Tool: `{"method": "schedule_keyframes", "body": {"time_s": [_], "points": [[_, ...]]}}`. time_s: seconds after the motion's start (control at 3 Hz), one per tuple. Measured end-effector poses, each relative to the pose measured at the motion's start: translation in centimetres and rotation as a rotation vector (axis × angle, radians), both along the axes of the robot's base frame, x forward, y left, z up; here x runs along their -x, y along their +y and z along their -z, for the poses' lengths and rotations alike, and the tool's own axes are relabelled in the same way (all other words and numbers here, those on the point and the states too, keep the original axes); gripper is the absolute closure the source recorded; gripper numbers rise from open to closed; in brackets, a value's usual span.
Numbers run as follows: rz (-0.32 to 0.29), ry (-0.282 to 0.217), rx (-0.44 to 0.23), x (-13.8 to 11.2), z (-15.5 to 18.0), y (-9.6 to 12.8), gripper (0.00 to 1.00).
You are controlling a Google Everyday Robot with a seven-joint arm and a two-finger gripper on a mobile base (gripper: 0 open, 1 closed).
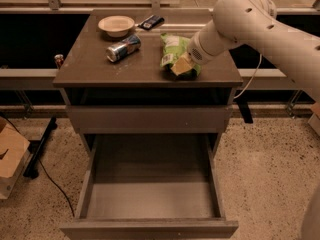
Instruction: Place green rice chip bag into middle drawer
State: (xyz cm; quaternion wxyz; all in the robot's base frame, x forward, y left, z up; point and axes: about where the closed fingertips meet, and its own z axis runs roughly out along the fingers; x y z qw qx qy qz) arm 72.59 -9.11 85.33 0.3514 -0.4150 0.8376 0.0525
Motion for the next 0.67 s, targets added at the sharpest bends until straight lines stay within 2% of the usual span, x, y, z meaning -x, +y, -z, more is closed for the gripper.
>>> {"method": "schedule_keyframes", "body": {"time_s": [0.33, 0.67], "points": [[-0.013, 0.002, -0.003, 0.7, -0.2, 0.1, 0.88], [-0.046, -0.005, -0.047, 1.5, -1.5, 0.1, 1.0]]}}
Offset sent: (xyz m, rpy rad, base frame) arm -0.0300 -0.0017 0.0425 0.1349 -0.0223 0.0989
